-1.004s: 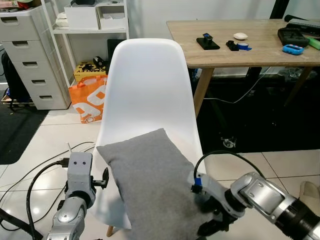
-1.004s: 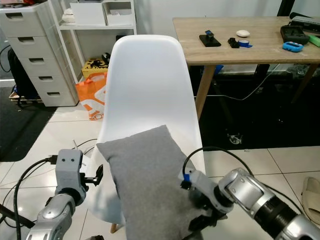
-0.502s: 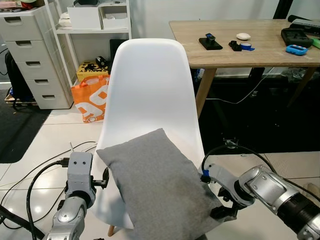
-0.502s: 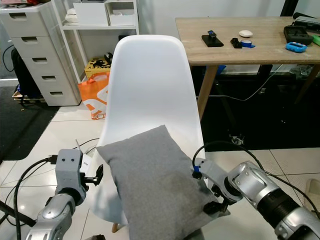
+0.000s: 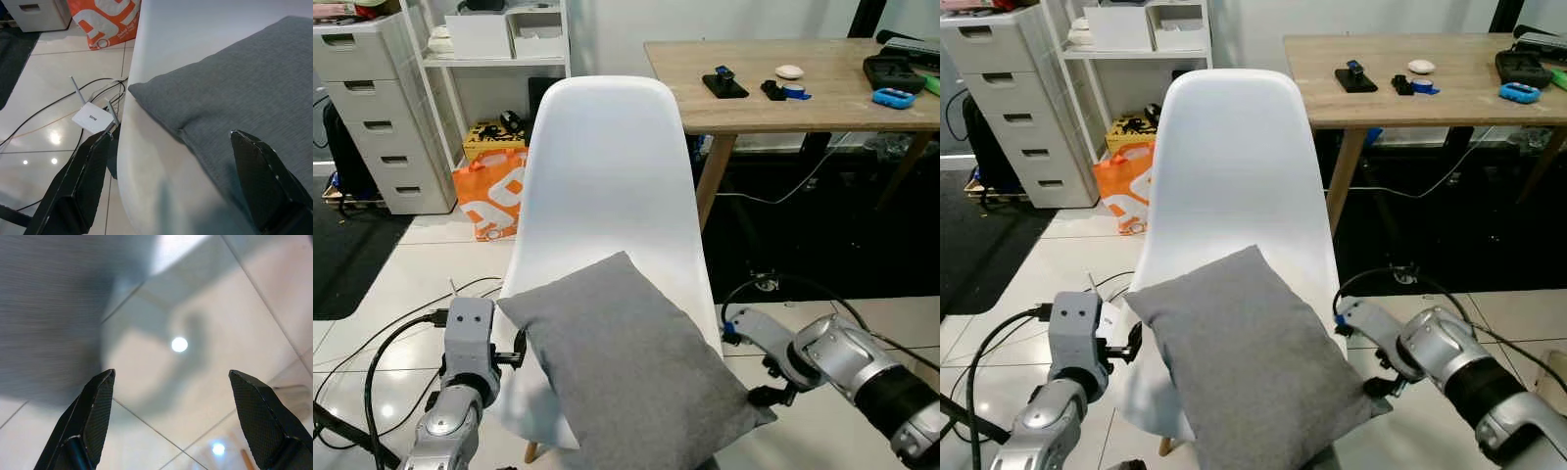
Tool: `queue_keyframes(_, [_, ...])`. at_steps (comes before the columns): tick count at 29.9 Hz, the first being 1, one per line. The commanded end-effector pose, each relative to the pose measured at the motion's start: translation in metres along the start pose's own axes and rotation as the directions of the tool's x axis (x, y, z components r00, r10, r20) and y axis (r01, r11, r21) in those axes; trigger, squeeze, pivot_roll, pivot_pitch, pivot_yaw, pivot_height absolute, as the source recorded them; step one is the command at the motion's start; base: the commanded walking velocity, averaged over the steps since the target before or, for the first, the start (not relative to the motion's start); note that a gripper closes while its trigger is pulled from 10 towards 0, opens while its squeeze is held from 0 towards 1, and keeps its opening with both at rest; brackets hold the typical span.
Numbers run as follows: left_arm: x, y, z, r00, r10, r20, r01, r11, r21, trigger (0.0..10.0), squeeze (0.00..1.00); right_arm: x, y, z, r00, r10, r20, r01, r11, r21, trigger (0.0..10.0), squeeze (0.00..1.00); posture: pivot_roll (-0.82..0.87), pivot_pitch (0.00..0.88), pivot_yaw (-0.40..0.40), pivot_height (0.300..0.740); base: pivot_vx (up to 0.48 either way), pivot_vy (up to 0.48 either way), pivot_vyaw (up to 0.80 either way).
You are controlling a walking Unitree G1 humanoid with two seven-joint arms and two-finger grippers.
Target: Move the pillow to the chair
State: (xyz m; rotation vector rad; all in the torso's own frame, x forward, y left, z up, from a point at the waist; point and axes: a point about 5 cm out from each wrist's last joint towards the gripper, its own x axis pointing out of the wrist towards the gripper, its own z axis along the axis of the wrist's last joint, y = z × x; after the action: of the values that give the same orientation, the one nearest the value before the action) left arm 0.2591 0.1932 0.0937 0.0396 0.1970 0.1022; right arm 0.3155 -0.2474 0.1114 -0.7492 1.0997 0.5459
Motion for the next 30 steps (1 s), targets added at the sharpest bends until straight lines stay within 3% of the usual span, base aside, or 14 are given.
queue_keyframes(1, [-0.001, 0.005, -0.002, 1.000, 0.012, -0.005, -0.012, 1.000, 0.008, 10.0, 0.00, -0.002, -0.004, -0.001, 1.000, -0.024, 0.000, 0.024, 1.000, -0.002, 10.0, 0.00, -0.17, 0.056, -0.014, 0.561, 0.000, 0.000, 0.00])
queue_keyframes(5, [-0.001, 0.005, -0.002, 1.000, 0.014, -0.004, -0.014, 1.000, 0.007, 10.0, 0.00, -0.007, -0.009, 0.007, 0.997, -0.052, 0.056, 0.050, 0.998, 0.030, 10.0, 0.00, -0.17, 0.051, -0.012, 0.561, 0.000, 0.000, 0.00])
queue_keyframes(7, [-0.001, 0.005, -0.001, 1.000, 0.015, -0.002, -0.015, 1.000, 0.007, 10.0, 0.00, -0.014, -0.010, 0.021, 0.988, -0.036, 0.150, 0.024, 0.997, 0.078, 10.0, 0.00, -0.16, 0.045, -0.012, 0.561, 0.000, 0.000, 0.00])
queue_keyframes(8, [-0.001, 0.006, -0.001, 1.000, 0.015, -0.001, -0.015, 1.000, 0.007, 10.0, 0.00, -0.024, -0.009, 0.040, 0.957, 0.008, 0.289, -0.050, 0.989, 0.137, 10.0, 0.00, -0.17, 0.041, -0.009, 0.561, 0.000, 0.000, 0.00])
queue_keyframes(9, [-0.001, 0.006, -0.001, 1.000, 0.015, -0.001, -0.015, 1.000, 0.007, 10.0, 0.00, -0.024, -0.009, 0.040, 0.957, 0.008, 0.289, -0.050, 0.989, 0.137, 10.0, 0.00, -0.17, 0.041, -0.009, 0.561, 0.000, 0.000, 0.00])
queue_keyframes(10, [-0.001, 0.006, 0.000, 1.000, 0.016, 0.001, -0.016, 1.000, 0.008, 10.0, 0.00, -0.036, -0.007, 0.059, 0.902, 0.066, 0.427, -0.156, 0.972, 0.179, 10.0, 0.00, -0.16, 0.041, -0.011, 0.561, 0.000, 0.000, 0.00])
queue_keyframes(11, [-0.001, 0.006, 0.000, 1.000, 0.016, 0.001, -0.016, 1.000, 0.008, 10.0, 0.00, -0.036, -0.007, 0.059, 0.902, 0.066, 0.427, -0.156, 0.972, 0.179, 10.0, 0.00, -0.16, 0.041, -0.011, 0.561, 0.000, 0.000, 0.00])
queue_keyframes(14, [0.000, 0.008, 0.001, 1.000, 0.019, 0.006, -0.019, 1.000, 0.009, 10.0, 0.00, -0.055, -0.002, 0.080, 0.791, 0.140, 0.596, -0.314, 0.928, 0.199, 10.0, 0.00, -0.17, 0.038, -0.010, 0.561, 0.000, 0.000, 0.00])
queue_keyframes(16, [0.000, 0.008, 0.001, 1.000, 0.019, 0.006, -0.019, 1.000, 0.009, 10.0, 0.00, -0.055, -0.002, 0.080, 0.791, 0.140, 0.596, -0.314, 0.928, 0.199, 10.0, 0.00, -0.17, 0.038, -0.010, 0.561, 0.000, 0.000, 0.00])
queue_keyframes(18, [0.000, 0.008, 0.001, 1.000, 0.021, 0.007, -0.021, 1.000, 0.009, 10.0, 0.00, -0.061, -0.002, 0.087, 0.749, 0.143, 0.647, -0.350, 0.915, 0.203, 10.0, 0.00, -0.17, 0.038, -0.010, 0.561, 0.000, 0.000, 0.00])
queue_keyframes(21, [0.001, 0.011, 0.002, 0.999, 0.032, 0.006, -0.032, 0.999, 0.009, 10.0, 0.00, -0.075, -0.013, 0.113, 0.539, 0.003, 0.842, -0.397, 0.882, 0.252, 10.0, 0.00, -0.16, 0.026, -0.014, 0.561, 0.000, 0.000, 0.00])
queue_keyframes(22, [0.001, 0.011, 0.002, 0.999, 0.032, 0.006, -0.032, 0.999, 0.009, 10.0, 0.00, -0.075, -0.013, 0.113, 0.539, 0.003, 0.842, -0.397, 0.882, 0.252, 10.0, 0.00, -0.16, 0.026, -0.014, 0.561, 0.000, 0.000, 0.00])
queue_keyframes(23, [0.002, 0.012, 0.002, 0.999, 0.036, 0.004, -0.036, 0.999, 0.009, 10.0, 0.00, -0.076, -0.015, 0.116, 0.493, -0.030, 0.870, -0.418, 0.869, 0.266, 10.0, 0.00, -0.16, 0.024, -0.014, 0.561, 0.000, 0.000, 0.00])
queue_keyframes(30, [0.005, 0.015, 0.003, 0.998, 0.056, -0.004, -0.056, 0.998, 0.020, 10.0, 0.00, -0.062, 0.000, 0.123, 0.449, -0.077, 0.890, -0.472, 0.825, 0.310, 10.0, 0.00, -0.15, 0.009, -0.013, 0.581, 0.000, 0.000, 0.00])
